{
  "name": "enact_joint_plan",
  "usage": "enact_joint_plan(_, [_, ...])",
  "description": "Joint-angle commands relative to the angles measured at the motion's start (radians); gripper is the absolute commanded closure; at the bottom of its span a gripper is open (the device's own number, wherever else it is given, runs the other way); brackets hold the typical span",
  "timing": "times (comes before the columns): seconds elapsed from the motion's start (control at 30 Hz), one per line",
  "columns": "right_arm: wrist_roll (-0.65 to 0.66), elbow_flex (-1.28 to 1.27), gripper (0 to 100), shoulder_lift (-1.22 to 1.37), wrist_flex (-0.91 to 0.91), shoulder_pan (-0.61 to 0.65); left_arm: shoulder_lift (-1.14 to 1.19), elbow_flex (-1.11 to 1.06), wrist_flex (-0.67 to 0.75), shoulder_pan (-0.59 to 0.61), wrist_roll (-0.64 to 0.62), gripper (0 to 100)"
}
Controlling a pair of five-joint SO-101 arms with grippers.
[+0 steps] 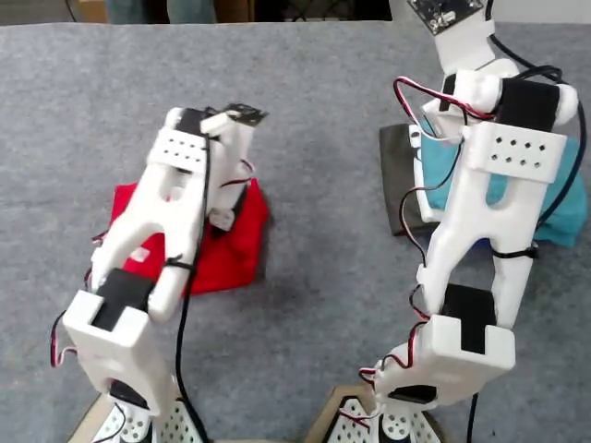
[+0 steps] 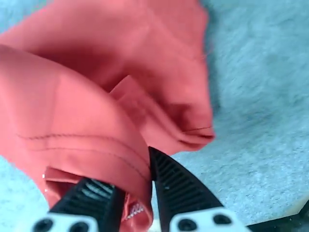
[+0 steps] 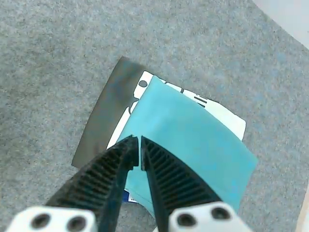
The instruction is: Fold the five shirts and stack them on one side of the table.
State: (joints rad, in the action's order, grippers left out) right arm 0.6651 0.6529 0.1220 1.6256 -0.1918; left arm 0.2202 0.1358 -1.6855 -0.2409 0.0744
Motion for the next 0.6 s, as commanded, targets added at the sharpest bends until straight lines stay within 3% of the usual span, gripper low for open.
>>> enact_joint_plan(0.0, [0.009, 0.004, 97.3, -0.045, -0.021, -0.012, -0.018, 0.005, 0.031, -0.065, -0.009, 97])
enact_joint_plan(0.17, [0.009, 0.004, 97.3, -0.042, -0.021, -0.012, 0.061, 0.070, 0.043, -0.117, -0.038, 97])
enact_joint_plan(0.57, [0.009, 0.004, 97.3, -0.041, -0.017, -0.011, 0.216, 0.252, 0.034, -0.113, -0.138, 97])
